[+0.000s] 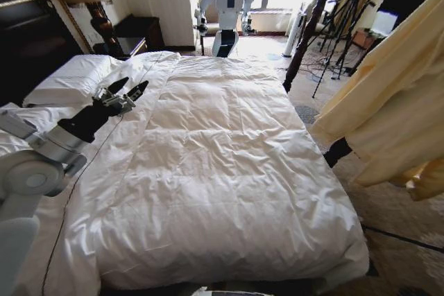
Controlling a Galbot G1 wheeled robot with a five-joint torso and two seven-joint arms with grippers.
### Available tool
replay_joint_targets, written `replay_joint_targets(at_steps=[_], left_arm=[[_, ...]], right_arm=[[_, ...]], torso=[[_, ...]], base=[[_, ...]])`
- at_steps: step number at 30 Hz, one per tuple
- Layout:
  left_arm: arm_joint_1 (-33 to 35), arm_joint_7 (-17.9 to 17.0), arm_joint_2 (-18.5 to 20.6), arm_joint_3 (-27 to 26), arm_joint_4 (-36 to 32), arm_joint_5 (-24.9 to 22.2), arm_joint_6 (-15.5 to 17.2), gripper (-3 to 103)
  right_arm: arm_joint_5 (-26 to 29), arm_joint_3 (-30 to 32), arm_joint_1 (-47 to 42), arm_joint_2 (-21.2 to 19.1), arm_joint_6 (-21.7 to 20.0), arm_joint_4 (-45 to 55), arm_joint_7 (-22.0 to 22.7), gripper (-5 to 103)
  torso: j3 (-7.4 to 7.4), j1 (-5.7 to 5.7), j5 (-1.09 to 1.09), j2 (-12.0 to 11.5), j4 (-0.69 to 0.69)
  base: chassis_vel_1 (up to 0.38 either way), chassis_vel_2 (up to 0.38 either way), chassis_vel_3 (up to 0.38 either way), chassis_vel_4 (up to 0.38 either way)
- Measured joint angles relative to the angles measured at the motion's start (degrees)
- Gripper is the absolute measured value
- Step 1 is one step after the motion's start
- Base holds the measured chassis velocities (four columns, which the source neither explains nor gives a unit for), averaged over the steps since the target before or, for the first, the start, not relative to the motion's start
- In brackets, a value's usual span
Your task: Pick up the clothes from the bed and hang them on the clothes hanger.
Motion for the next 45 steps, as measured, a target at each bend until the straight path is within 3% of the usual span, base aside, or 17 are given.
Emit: replay_joint_targets(at_steps=[12, 34, 39, 41, 43, 45], left_arm=[[-0.8, 1.1, 0.2, 0.2, 1.7, 0.3, -0.1, 100], [-1.7, 2.1, -1.0, 1.0, 2.5, 1.6, -0.1, 100], [-1.9, 2.1, -1.2, 1.2, 2.5, 1.7, -0.1, 100], [-1.9, 2.2, -1.4, 1.3, 2.5, 1.8, -0.1, 100], [-1.9, 2.3, -1.5, 1.3, 2.5, 1.8, -0.1, 100], [-1.8, 2.8, -1.5, 1.3, 2.5, 1.8, -0.1, 100]], right_arm=[[-1.6, 0.3, 0.6, 5.3, -0.2, -3.2, 0.8, 1], [-10.1, -0.6, -0.2, 4.7, 0.1, -2.8, -1.2, -1], [-10.4, -0.6, -0.1, 3.6, 0.2, -1.0, -0.6, 6], [-10.5, -0.6, -0.2, 2.0, -0.1, 1.0, -0.3, 19], [-10.5, -0.6, -0.3, 1.4, -0.1, 1.8, -0.1, 19], [-10.5, -0.8, -0.4, -0.5, -0.4, 3.8, 0.3, 29]], torso=[[0.0, 0.0, 0.0, 0.0, 0.0], [-0.01, 0.0, 0.0, 0.0, 0.0], [-0.01, 0.0, 0.0, 0.0, 0.02], [0.0, 0.0, -0.01, 0.0, 0.01], [0.0, 0.0, -0.01, 0.0, 0.02], [-0.01, 0.0, 0.01, 0.0, 0.01]], base=[[0.0, 0.0, 0.0, 0.0], [0.0, 0.0, 0.0, 0.0], [0.0, 0.0, 0.0, 0.0], [0.0, 0.0, 0.0, 0.0], [0.0, 0.0, 0.0, 0.0], [0.0, 0.0, 0.0, 0.0]])
